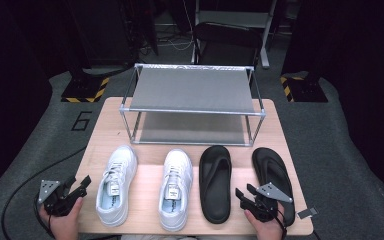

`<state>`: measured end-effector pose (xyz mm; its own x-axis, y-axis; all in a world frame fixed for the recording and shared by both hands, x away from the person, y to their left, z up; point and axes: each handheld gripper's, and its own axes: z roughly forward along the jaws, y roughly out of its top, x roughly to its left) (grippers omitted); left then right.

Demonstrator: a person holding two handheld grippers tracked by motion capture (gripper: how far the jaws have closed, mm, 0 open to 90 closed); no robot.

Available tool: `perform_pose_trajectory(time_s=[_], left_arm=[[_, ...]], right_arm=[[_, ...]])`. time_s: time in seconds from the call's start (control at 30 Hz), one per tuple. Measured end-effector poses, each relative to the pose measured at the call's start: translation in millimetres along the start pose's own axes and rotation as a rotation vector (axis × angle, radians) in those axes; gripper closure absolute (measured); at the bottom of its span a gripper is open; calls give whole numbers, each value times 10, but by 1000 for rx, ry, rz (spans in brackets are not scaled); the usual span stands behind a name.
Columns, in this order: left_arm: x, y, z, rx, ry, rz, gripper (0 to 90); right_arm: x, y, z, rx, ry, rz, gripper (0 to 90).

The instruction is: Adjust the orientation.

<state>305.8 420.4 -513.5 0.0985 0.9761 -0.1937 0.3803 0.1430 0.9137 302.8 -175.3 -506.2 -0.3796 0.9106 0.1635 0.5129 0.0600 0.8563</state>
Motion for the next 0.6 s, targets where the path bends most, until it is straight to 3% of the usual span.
perform_pose_trajectory(time_s=[0.43,0.57,0.6], left_arm=[[0,-9,-34,-2,-6,-1,373],[-12,-22,-40,-15,4,-5,372],[0,-21,-53,0,5,-5,373]], right_arm=[[61,20,34,27,15,15,498],[77,33,46,24,42,31,494],[87,45,49,18,52,47,488]])
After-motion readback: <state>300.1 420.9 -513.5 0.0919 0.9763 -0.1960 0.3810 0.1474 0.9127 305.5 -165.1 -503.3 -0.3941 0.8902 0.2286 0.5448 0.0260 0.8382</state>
